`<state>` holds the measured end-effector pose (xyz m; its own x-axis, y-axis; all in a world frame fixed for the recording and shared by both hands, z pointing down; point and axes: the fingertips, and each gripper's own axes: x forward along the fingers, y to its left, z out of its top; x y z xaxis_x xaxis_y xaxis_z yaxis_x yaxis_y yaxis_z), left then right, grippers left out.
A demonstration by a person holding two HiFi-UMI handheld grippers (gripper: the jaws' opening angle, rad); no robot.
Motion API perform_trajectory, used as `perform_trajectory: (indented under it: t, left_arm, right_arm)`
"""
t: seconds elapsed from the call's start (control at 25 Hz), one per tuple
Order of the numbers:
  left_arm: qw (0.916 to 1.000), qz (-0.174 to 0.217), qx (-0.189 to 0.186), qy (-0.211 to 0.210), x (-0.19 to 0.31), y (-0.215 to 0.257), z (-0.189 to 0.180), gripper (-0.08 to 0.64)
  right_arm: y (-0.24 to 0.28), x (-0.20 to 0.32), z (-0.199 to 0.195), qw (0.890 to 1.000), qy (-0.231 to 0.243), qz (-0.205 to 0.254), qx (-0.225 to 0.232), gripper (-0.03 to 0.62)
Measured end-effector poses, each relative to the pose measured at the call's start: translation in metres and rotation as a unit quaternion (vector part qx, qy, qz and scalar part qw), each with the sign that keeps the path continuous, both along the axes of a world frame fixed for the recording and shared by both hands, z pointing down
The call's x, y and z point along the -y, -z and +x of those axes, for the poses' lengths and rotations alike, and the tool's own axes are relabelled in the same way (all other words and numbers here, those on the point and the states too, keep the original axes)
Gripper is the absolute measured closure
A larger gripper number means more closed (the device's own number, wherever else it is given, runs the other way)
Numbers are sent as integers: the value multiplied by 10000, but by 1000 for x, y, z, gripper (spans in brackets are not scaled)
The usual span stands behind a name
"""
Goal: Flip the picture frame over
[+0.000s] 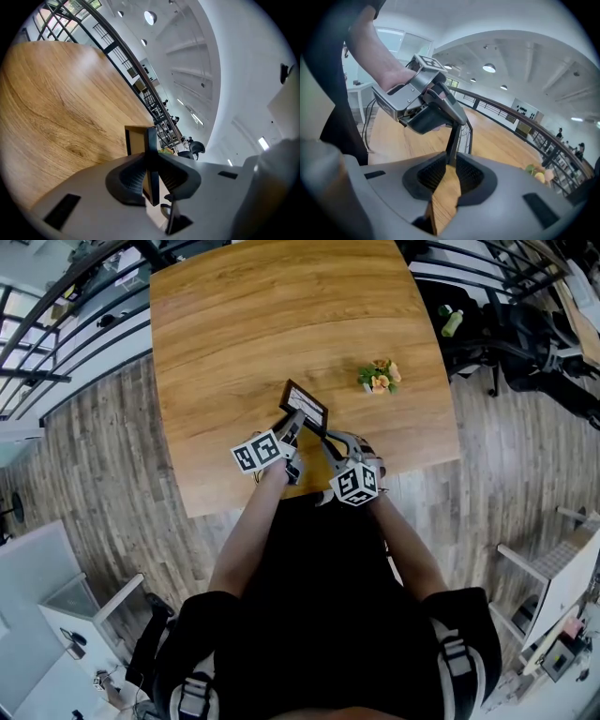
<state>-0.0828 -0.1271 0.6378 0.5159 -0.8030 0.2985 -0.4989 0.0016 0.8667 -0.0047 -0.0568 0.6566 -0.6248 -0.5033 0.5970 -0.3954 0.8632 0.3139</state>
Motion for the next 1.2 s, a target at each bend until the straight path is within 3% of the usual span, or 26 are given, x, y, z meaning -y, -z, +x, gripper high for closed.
perform_trajectory:
  t: [0.24, 0.48, 0.88, 1.12, 1.2]
  left_arm:
    - [9986, 229, 141, -458, -6, 3, -10, 466]
    - [9867, 723, 246, -1436, -21, 17, 12, 466]
    - [9612, 1205, -27, -2481, -49, 33, 38, 466]
    - [9512, 1270, -240, -2801, -58, 35, 41, 466]
    - [9471, 1329, -392, -2896, -62, 38, 37, 466]
  right_arm:
    - [9, 20, 6, 9917, -460, -798, 901, 517]
    - [5, 47, 19, 9611, -905, -1776, 1912, 448]
    - [-9, 39, 21, 9295, -524, -2806, 2335, 371]
    - [-14, 29, 19, 9203, -402, -3072, 2391, 359]
    - [-12, 26, 17, 9088, -385, -3258, 2580, 348]
